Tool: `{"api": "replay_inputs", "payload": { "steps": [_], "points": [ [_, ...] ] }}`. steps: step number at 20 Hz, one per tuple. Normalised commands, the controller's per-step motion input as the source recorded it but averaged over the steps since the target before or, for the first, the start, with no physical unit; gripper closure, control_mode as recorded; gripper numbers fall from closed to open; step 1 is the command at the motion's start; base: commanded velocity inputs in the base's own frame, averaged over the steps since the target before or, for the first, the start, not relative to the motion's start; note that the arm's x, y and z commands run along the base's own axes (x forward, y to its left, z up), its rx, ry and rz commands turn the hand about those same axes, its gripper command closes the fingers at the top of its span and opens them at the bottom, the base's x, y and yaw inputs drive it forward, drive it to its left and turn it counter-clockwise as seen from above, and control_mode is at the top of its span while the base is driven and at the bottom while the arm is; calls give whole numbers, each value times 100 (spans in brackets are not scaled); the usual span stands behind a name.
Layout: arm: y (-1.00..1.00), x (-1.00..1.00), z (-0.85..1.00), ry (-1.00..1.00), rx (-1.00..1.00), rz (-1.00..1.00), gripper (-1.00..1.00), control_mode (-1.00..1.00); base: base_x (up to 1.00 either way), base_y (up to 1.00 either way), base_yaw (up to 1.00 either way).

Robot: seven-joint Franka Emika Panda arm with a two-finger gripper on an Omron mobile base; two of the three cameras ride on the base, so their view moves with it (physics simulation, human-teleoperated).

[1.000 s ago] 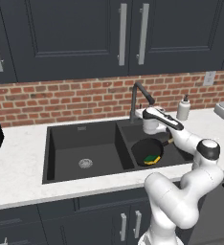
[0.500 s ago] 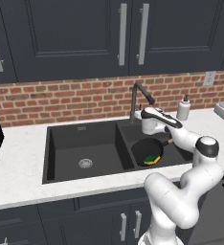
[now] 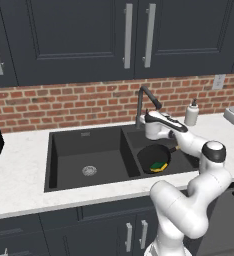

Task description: Pick the pan and sponge and place them into the sink. Then turn on the water.

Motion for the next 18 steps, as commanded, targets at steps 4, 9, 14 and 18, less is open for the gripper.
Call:
{"api": "replay_inputs", "payload": {
  "steps": [4, 9, 14, 18],
  "points": [
    [0, 0, -7, 0, 0, -7, -100, -100, 0, 0, 0],
    [0, 0, -2, 0, 0, -3, -100, -100, 0, 0, 0],
    [0, 3, 0, 0, 0, 0, -100, -100, 0, 0, 0],
    [0, 8, 0, 0, 0, 0, -100, -100, 0, 0, 0]
  ]
}}
